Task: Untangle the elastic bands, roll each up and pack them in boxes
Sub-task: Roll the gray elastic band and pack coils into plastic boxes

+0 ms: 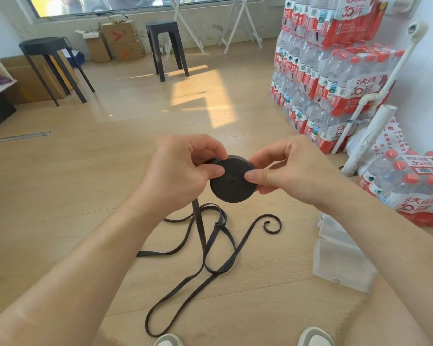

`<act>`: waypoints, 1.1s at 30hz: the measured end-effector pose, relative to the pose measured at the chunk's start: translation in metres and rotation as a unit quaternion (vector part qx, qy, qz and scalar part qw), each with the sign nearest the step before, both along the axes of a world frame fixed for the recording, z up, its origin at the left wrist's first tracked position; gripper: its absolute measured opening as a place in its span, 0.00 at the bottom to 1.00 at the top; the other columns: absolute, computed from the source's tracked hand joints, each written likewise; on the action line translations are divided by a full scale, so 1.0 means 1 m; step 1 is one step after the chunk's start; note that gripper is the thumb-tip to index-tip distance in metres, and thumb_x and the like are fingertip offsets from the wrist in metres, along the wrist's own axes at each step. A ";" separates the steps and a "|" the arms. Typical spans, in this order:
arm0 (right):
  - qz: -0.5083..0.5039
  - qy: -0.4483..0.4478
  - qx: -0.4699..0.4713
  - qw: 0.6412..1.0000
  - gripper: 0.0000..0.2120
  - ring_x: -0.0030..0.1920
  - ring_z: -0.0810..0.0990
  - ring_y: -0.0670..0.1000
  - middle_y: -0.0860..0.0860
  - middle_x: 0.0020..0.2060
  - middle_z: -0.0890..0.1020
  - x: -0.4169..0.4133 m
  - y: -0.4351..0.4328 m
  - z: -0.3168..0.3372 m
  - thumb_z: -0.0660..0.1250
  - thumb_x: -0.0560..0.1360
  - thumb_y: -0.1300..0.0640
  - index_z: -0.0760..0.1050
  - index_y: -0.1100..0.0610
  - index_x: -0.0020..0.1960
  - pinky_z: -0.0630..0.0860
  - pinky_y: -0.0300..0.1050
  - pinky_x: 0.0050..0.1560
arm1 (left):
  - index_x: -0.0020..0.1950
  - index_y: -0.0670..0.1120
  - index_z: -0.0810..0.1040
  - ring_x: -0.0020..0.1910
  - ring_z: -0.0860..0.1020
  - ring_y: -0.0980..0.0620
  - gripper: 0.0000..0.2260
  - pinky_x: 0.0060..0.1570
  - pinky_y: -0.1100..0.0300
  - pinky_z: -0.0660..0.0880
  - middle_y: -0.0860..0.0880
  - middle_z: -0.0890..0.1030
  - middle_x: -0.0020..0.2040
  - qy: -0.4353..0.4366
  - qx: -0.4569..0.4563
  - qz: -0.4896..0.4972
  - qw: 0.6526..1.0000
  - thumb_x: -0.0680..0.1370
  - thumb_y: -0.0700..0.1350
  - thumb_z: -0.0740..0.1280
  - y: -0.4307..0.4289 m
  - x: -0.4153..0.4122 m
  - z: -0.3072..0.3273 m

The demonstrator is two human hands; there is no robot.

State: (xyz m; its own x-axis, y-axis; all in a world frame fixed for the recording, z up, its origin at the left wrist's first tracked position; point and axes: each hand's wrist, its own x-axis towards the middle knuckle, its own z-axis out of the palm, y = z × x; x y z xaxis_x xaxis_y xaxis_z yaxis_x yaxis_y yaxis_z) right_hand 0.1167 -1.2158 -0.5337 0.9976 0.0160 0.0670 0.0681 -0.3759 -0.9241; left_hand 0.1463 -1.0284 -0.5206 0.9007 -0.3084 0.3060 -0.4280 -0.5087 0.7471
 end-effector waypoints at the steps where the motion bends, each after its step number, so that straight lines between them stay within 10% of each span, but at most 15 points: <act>1: -0.013 -0.005 0.005 1.000 0.05 0.31 0.83 0.49 0.54 0.35 0.85 0.000 0.000 0.000 0.75 0.68 0.66 0.83 0.59 0.43 0.82 0.42 0.35 | 0.38 0.55 0.79 0.38 0.80 0.59 0.15 0.43 0.67 0.78 0.55 0.82 0.37 -0.002 -0.006 -0.002 1.000 0.68 0.34 0.75 -0.001 -0.001 0.000; 16: -0.014 0.029 0.143 0.989 0.05 0.37 0.84 0.51 0.56 0.40 0.83 0.002 0.007 -0.008 0.72 0.71 0.68 0.80 0.61 0.46 0.82 0.45 0.39 | 0.40 0.49 0.78 0.36 0.82 0.54 0.12 0.43 0.59 0.80 0.49 0.83 0.35 0.024 -0.073 0.019 0.997 0.69 0.32 0.73 0.006 0.005 -0.001; 23: 0.008 -0.074 -0.132 0.988 0.08 0.34 0.77 0.43 0.41 0.35 0.83 -0.001 0.011 -0.002 0.75 0.70 0.57 0.83 0.44 0.44 0.70 0.29 0.36 | 0.36 0.60 0.74 0.41 0.81 0.56 0.20 0.47 0.56 0.80 0.58 0.81 0.38 -0.055 0.082 -0.015 0.995 0.69 0.33 0.73 0.003 -0.001 -0.002; 33: -0.012 -0.101 -0.198 0.975 0.06 0.33 0.80 0.44 0.41 0.32 0.80 0.001 0.010 -0.006 0.74 0.71 0.59 0.81 0.50 0.44 0.74 0.34 0.37 | 0.39 0.51 0.76 0.38 0.81 0.58 0.11 0.44 0.57 0.80 0.54 0.81 0.38 -0.039 0.051 -0.015 0.998 0.68 0.40 0.76 0.004 0.005 -0.007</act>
